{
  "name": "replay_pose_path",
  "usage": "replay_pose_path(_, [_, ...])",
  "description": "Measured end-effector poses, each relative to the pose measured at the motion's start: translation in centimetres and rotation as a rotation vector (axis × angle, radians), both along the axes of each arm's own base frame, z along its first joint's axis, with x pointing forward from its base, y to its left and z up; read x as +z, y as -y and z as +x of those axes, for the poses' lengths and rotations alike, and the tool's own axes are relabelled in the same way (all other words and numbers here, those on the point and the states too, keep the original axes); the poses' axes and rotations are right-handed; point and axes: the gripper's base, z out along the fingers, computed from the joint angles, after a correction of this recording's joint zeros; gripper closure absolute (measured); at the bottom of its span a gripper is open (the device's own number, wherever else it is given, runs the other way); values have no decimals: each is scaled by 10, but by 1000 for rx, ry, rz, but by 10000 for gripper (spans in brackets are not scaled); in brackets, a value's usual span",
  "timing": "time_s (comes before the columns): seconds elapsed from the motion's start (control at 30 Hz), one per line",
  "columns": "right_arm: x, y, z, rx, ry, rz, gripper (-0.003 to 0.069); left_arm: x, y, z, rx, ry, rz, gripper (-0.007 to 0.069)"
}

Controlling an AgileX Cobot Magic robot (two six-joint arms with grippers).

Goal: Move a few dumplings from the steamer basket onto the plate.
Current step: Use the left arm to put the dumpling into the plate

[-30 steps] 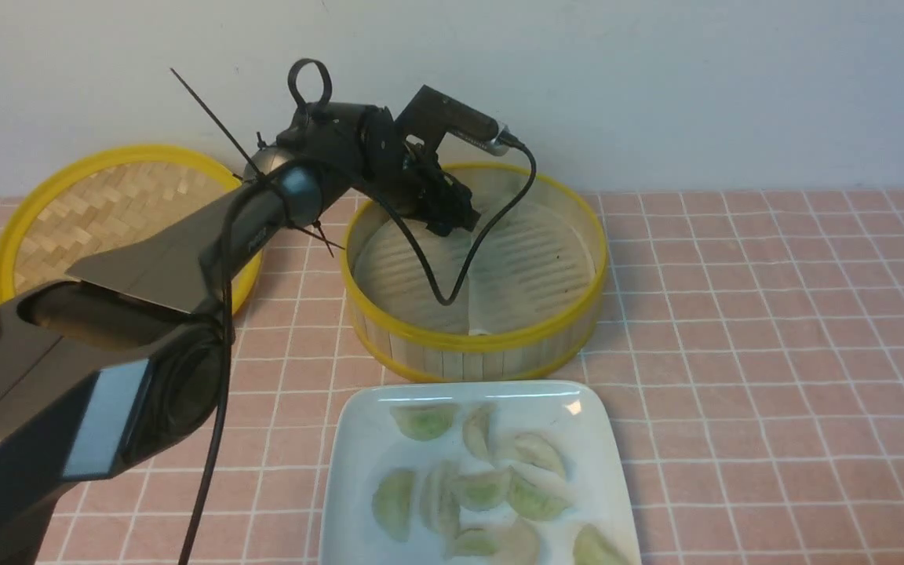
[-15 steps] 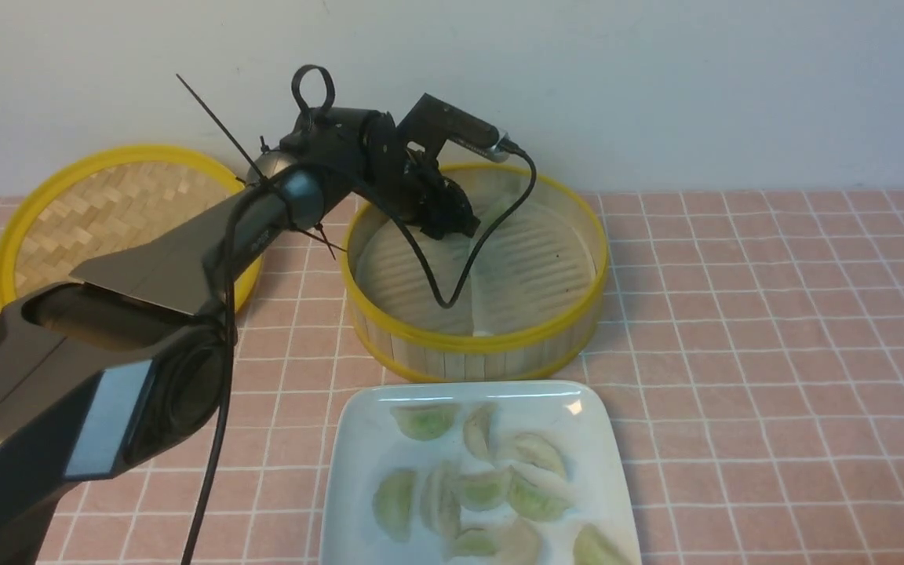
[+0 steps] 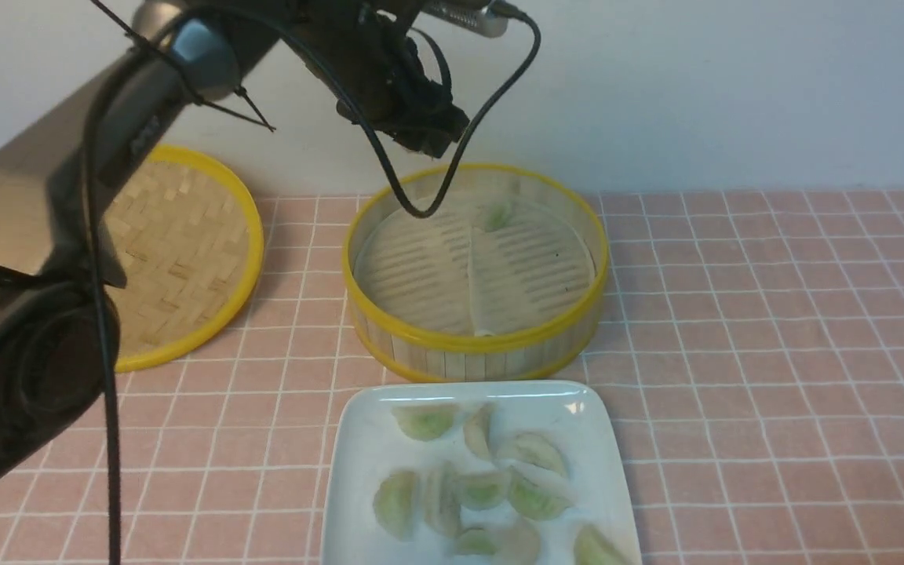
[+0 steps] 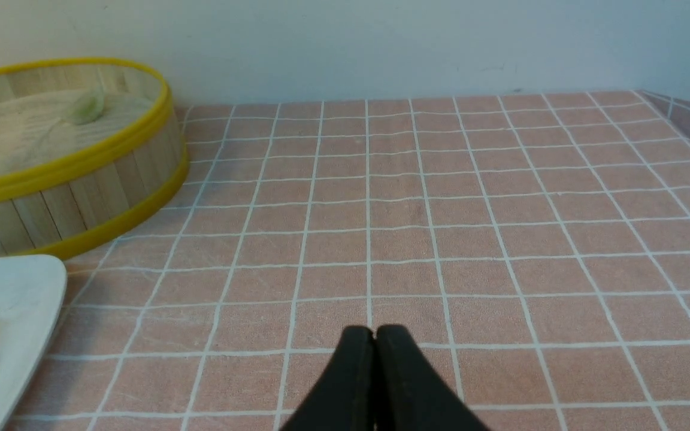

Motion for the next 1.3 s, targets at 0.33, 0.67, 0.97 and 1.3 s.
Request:
replay_pose_path(0.33, [0,0,0,0,1,-1,673,0,-15,-61,20,-230,-16,285])
replay_pose_path(0.67, [0,0,0,0,1,-1,673,-64,-22,-151,-18,-533,85,295])
replay_pose_path(0.97, [0,0,0,0,1,-2,673,-110,11,-150,-43,-433,93,295])
replay_pose_path(1.3, [0,0,0,1,1,-3,673,-130,13,-139,-15,-406,110,183])
